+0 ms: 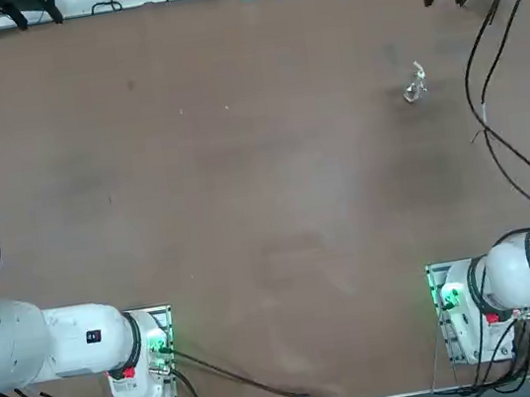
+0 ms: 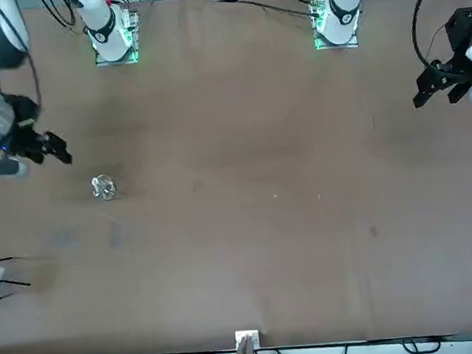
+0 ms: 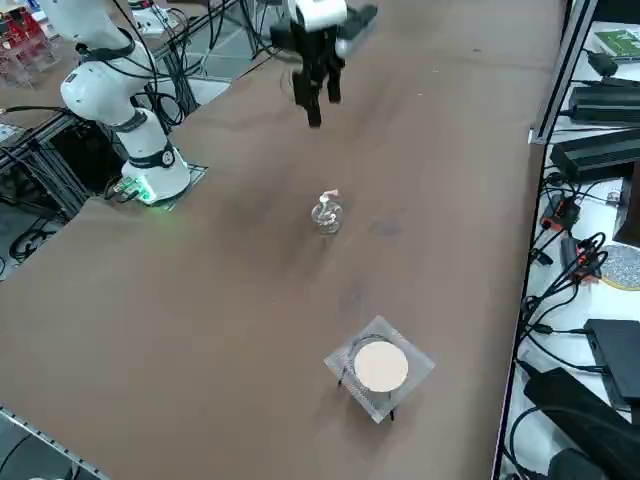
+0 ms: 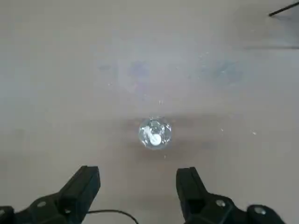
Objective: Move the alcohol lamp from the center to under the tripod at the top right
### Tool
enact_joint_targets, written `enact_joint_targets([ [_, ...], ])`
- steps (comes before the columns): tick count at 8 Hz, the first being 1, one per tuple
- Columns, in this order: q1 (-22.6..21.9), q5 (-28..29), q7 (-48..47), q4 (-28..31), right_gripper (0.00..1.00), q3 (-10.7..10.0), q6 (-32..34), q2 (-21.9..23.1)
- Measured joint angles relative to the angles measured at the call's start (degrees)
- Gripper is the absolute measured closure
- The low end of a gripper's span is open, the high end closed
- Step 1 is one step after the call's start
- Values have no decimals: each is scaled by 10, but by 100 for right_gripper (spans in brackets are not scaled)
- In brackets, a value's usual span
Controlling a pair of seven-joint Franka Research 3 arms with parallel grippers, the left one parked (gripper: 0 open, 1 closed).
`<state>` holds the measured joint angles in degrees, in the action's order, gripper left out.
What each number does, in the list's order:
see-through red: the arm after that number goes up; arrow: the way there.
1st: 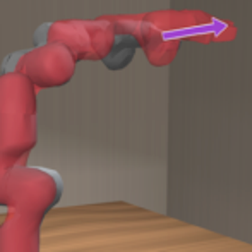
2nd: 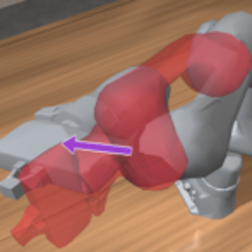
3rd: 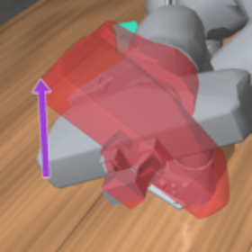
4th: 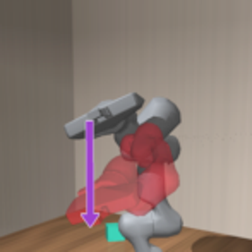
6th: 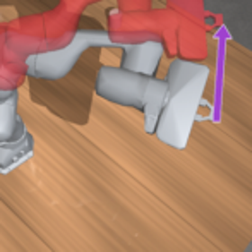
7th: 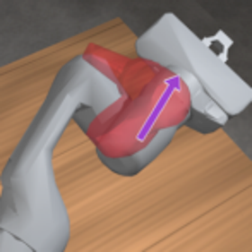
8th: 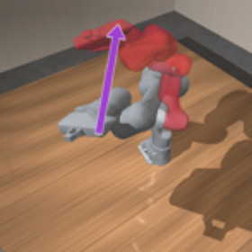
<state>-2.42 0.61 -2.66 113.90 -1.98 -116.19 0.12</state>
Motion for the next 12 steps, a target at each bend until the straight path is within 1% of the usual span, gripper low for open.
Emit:
enact_joint_targets([
  [1, 0, 0, 21, 36, 0, 0, -56, -10],
  [2, 1, 0, 35, 61, 0, -1, -98, -23],
  [6, 2, 0, 41, 107, 1, -1, -189, -69],
  [8, 2, 0, 41, 114, 3, -1, -206, -90],
  [12, 2, 0, 41, 114, 7, -1, -212, -120],
])
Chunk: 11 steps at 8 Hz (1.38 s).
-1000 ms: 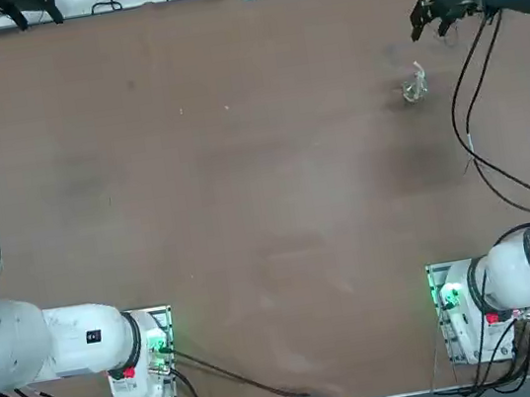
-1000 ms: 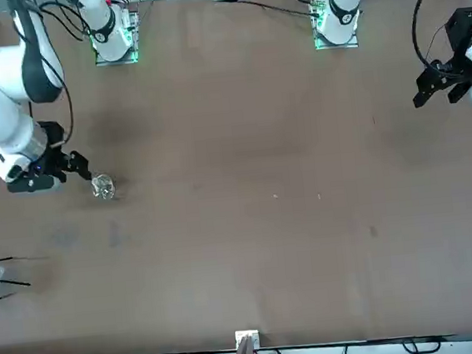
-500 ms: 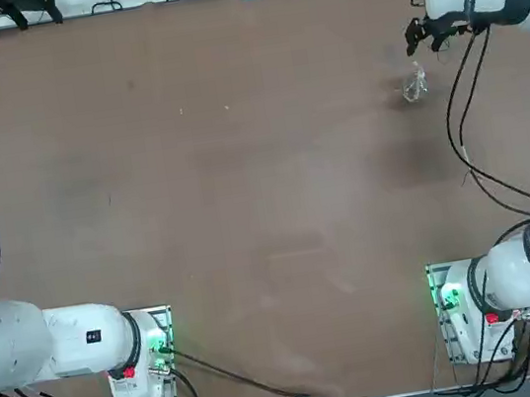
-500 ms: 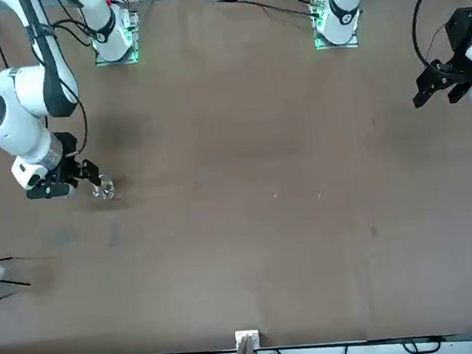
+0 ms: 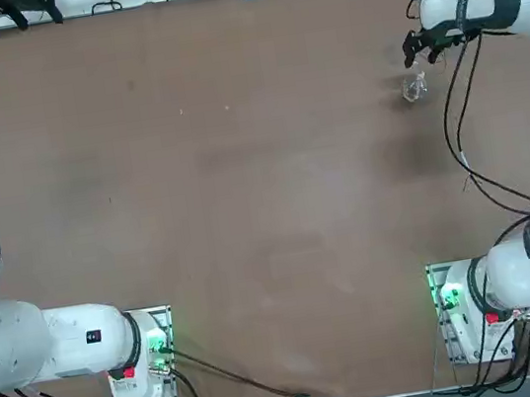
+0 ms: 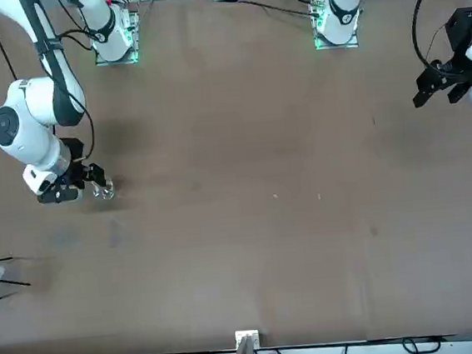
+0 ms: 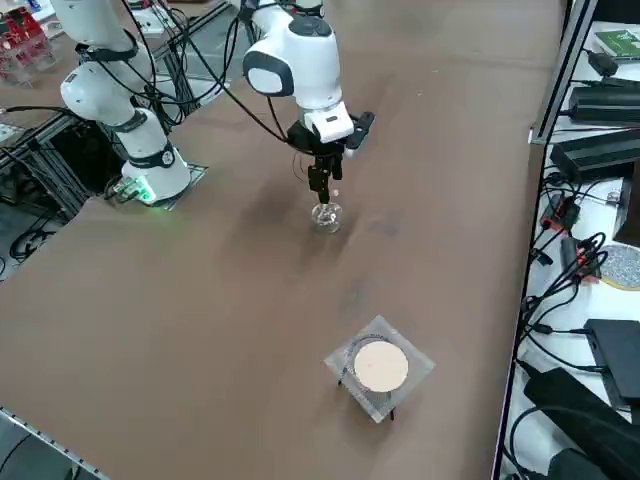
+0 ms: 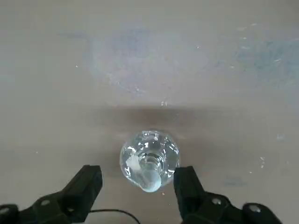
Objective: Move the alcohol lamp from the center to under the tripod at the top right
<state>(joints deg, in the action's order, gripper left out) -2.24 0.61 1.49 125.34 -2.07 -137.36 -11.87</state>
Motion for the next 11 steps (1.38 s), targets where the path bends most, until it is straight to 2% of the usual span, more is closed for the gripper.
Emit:
enact_joint_targets([
  [1, 0, 0, 0, 0, 8, 0, 0, -5],
  [3, 2, 0, 0, 0, 17, -1, 0, -14],
  [9, 4, 0, 0, 0, 27, -2, -1, -29],
  [10, 4, 0, 0, 0, 31, -2, -1, -31],
  [11, 4, 0, 0, 0, 39, -2, -1, -33],
])
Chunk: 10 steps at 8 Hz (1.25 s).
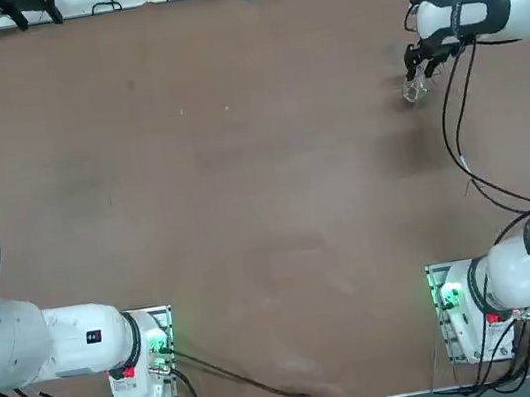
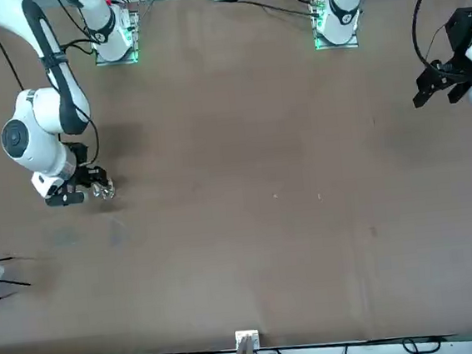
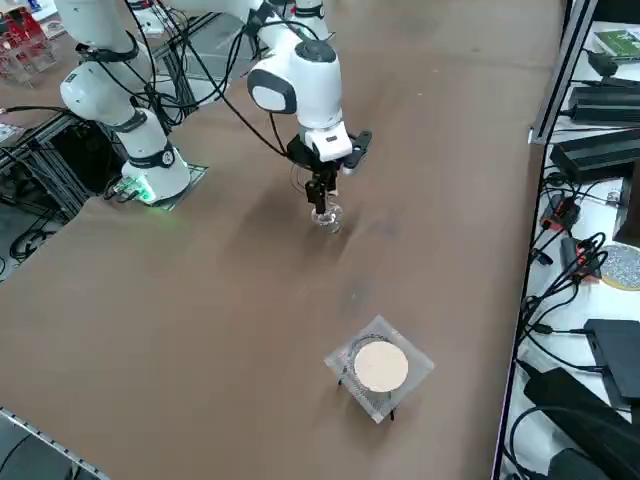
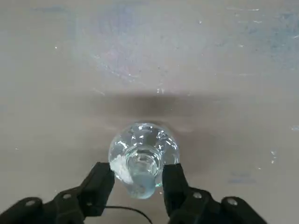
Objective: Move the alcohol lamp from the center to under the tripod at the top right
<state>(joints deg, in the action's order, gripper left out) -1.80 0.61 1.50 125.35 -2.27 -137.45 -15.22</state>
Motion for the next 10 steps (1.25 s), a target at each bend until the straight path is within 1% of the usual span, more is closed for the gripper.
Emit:
enact_joint_targets([
  [4, 0, 0, 0, 0, 47, 0, 0, -4],
  [6, 0, 0, 0, 0, 54, 0, 0, -6],
  [7, 0, 1, 0, -1, 71, 0, -1, -5],
  [10, 10, 1, 0, -2, 71, -3, -4, -4],
])
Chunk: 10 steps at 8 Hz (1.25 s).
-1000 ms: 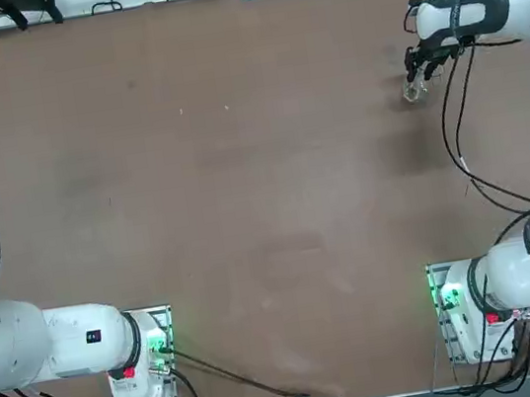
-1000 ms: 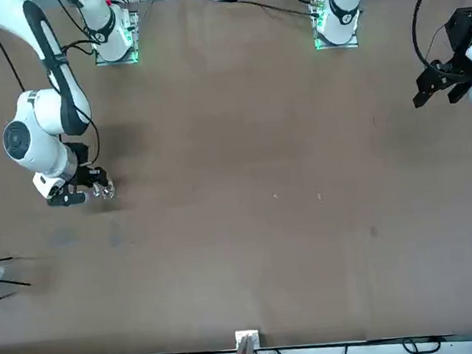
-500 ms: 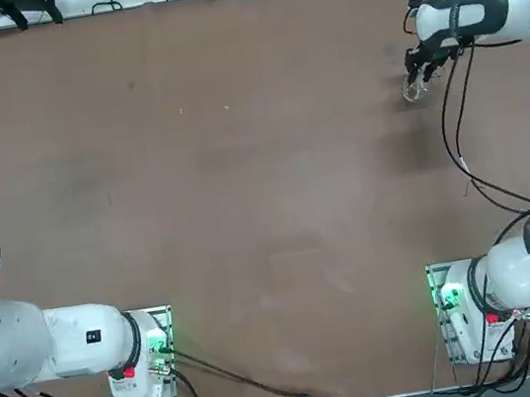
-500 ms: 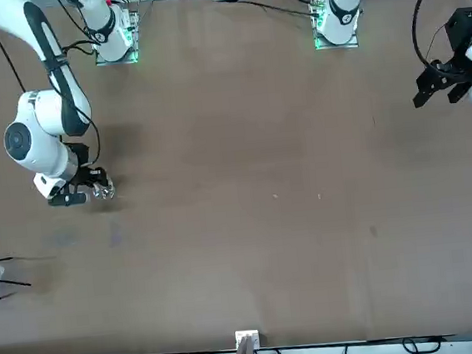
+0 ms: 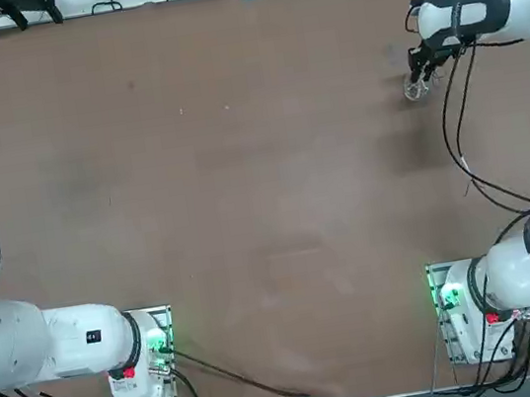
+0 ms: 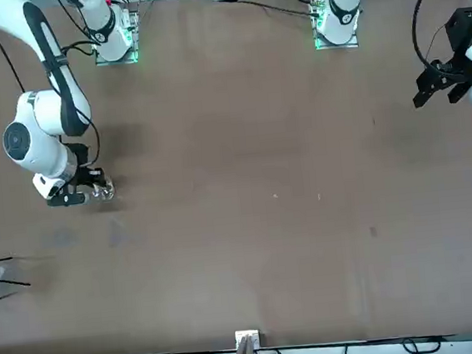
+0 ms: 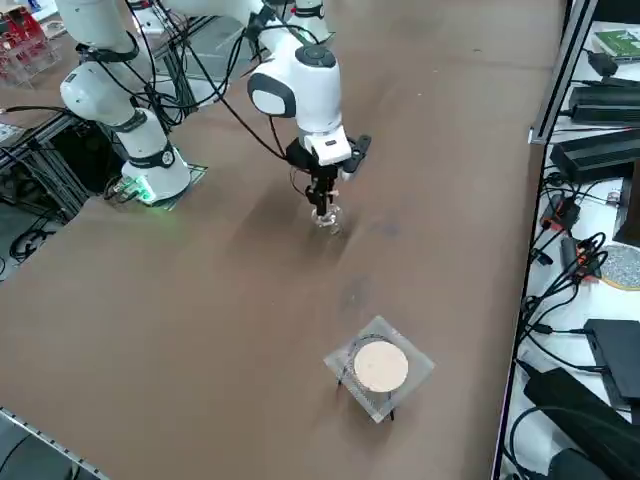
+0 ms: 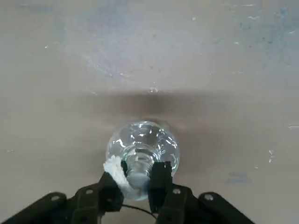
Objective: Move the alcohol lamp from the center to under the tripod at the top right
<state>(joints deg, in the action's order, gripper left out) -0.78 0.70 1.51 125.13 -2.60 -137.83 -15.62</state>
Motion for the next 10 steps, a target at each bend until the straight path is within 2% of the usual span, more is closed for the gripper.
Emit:
enact_joint_targets([
  [2, 27, 0, 1, -14, 71, -4, -3, 6],
  [6, 129, 0, 14, -98, 71, -7, 6, -7],
  [8, 161, 0, 19, -182, 71, -7, 58, -49],
  [10, 183, 0, 19, -299, 71, -6, 145, -117],
])
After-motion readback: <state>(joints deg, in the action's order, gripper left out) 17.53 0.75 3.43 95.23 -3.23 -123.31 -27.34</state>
